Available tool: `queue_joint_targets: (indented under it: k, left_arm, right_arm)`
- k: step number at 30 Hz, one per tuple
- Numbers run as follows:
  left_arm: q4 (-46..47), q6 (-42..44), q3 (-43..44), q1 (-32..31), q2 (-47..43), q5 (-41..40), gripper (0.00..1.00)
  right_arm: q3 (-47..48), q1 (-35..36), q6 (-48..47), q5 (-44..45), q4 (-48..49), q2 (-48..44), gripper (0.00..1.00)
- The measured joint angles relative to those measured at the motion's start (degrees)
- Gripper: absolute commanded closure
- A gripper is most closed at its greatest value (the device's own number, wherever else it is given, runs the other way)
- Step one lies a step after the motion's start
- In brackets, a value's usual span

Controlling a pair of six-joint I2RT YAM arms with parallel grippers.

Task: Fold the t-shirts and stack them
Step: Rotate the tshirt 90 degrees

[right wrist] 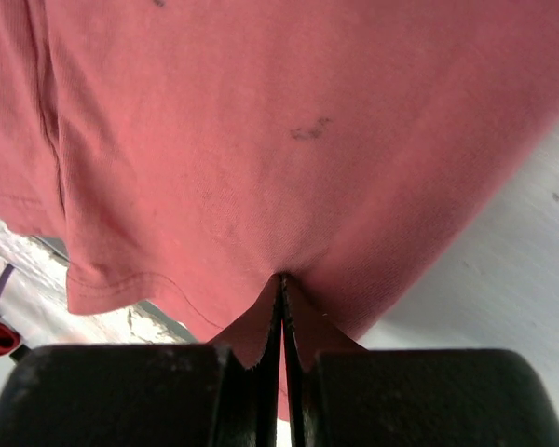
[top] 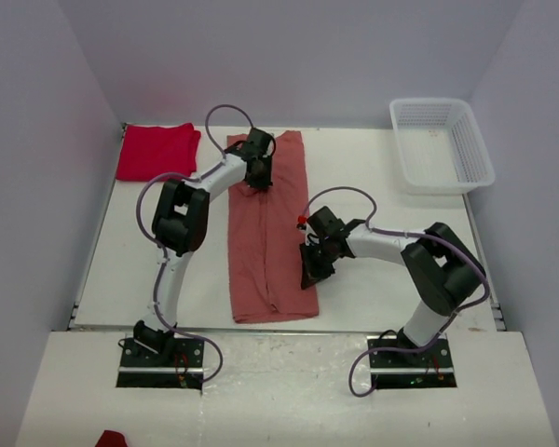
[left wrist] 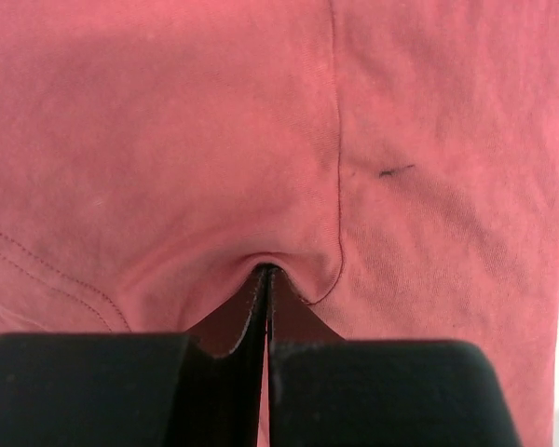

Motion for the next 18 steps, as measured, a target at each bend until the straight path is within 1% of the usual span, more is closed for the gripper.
queue_joint_targets:
  k: [7,10,15,18]
  left_arm:
    - [-0.8,1.9,9.6,0.6,6.0,4.2,1.00]
    - [-0.6,2.3,12.1,1.0,7.7,5.8,1.00]
    - [0.4,2.4,12.5,1.7,8.2,7.3,1.00]
    - [2.7,2.4,9.1,1.9,6.4,7.1,1.00]
  right_arm:
    - [4.3,1.0,1.2,-1.5,1.2,4.4,1.00]
    - [7.0,1.1,1.3,-2.1,0.8,6.7,1.00]
    - [11.7,1.4,1.1,-1.6,-1.2,9.9,1.00]
    - [13.5,1.6,0.5,0.3,-2.6,10.3,1.00]
